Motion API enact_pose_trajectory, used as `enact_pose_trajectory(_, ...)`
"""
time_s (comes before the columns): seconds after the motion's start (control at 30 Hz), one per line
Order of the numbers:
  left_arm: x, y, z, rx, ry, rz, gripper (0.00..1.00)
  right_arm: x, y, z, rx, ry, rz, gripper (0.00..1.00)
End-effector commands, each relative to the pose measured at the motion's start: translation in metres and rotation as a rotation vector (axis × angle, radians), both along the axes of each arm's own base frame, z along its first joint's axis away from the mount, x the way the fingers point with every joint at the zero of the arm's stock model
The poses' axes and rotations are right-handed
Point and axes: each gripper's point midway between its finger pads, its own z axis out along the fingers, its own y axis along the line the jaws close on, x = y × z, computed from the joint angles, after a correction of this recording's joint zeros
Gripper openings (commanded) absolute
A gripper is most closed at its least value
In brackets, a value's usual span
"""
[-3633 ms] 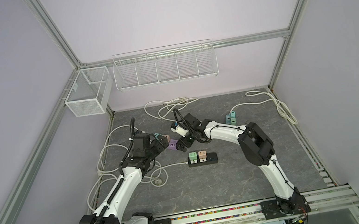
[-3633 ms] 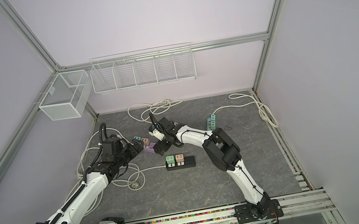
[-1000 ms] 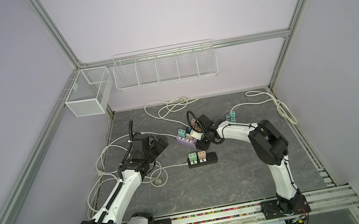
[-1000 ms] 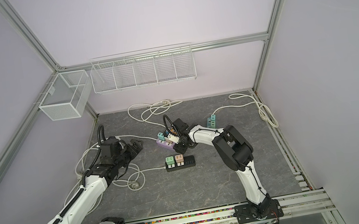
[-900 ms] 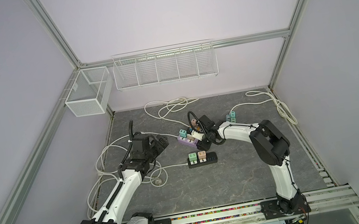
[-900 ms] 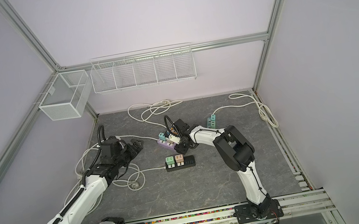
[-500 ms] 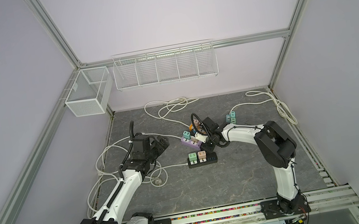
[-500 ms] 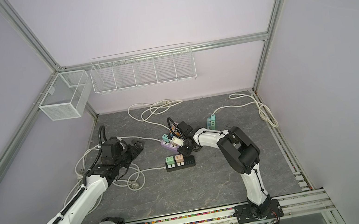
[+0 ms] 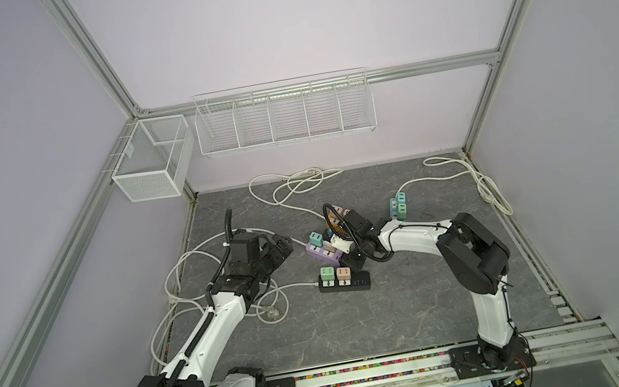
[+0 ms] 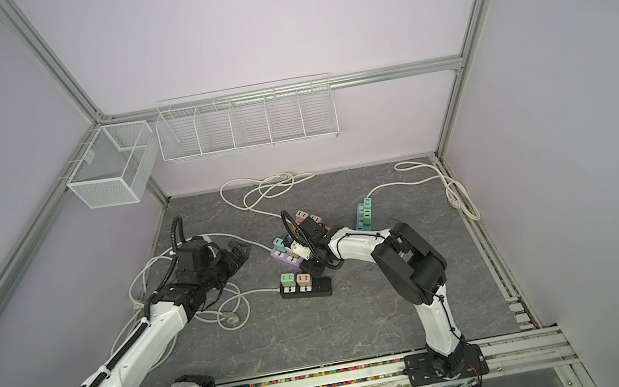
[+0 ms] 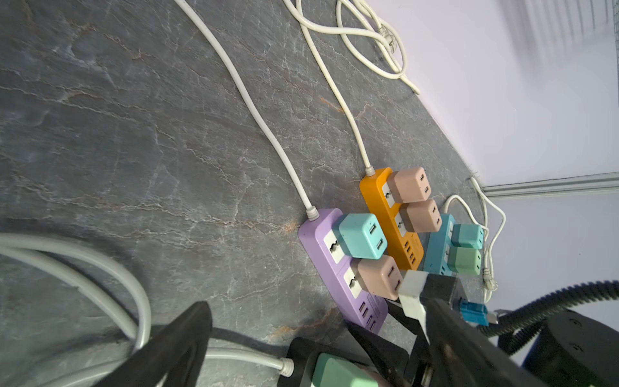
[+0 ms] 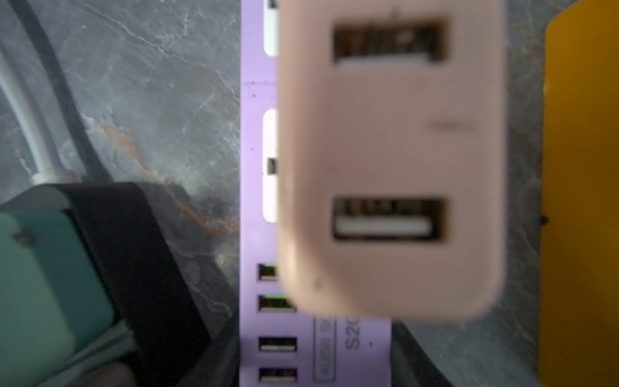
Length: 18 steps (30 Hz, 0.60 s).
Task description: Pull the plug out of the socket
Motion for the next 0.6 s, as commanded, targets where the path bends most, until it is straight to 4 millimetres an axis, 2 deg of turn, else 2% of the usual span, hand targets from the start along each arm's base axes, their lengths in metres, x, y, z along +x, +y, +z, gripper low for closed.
enact_pose_trajectory(0.0,0.001,-0.004,-0.004,-0.011,0.009,-0.008,0.99,-0.001,-0.003,0.005,-0.01,-0.014,-0.005,0.54)
enact_pose_trajectory(0.27,0.002,-0.007,0.0,-0.026,0.0,-0.019,0.99,0.009,-0.006,0.011,-0.029,-0.054,-0.021,0.67)
enact_pose_trajectory(0.57,0.005,-0.012,0.008,-0.041,-0.006,-0.038,0.99,0.008,-0.007,0.046,0.024,-0.095,-0.037,0.84)
